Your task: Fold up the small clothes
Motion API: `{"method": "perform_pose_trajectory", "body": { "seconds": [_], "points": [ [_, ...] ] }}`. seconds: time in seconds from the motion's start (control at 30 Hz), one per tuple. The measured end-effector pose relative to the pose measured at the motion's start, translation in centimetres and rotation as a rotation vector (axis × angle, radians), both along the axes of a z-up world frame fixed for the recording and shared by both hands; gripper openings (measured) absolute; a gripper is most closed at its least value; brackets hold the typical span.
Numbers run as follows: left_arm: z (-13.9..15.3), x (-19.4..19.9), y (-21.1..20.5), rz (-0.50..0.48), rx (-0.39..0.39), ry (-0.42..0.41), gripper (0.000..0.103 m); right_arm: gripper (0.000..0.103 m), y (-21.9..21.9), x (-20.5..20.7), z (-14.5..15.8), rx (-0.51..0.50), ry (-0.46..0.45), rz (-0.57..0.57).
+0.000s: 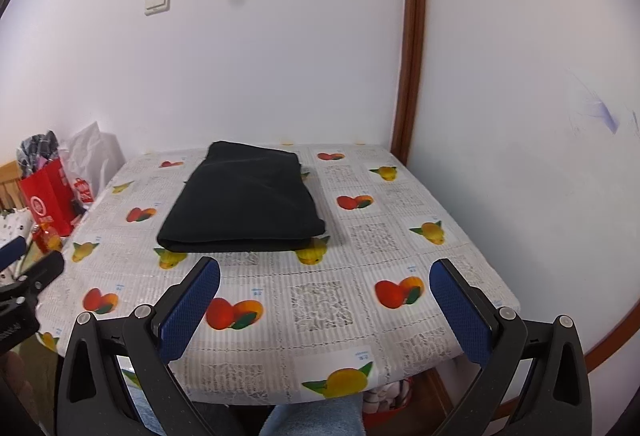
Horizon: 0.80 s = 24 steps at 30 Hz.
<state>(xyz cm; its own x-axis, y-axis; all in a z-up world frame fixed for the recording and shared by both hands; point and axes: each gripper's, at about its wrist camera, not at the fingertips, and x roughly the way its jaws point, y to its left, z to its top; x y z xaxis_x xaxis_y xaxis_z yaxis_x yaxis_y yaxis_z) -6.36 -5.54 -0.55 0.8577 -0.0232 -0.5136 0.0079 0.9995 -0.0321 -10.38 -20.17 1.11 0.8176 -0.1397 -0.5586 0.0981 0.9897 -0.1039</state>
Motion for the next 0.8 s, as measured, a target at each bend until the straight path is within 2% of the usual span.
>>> {"method": "perform_pose_trajectory", "body": {
  "seconds": [0.8],
  "points": [
    [0.1,0.0,1.4,0.005,-0.012,-0.003,0.089,0.103,0.1,0.4,-0.3,-0.033,0.008,-0.024]
  ]
}}
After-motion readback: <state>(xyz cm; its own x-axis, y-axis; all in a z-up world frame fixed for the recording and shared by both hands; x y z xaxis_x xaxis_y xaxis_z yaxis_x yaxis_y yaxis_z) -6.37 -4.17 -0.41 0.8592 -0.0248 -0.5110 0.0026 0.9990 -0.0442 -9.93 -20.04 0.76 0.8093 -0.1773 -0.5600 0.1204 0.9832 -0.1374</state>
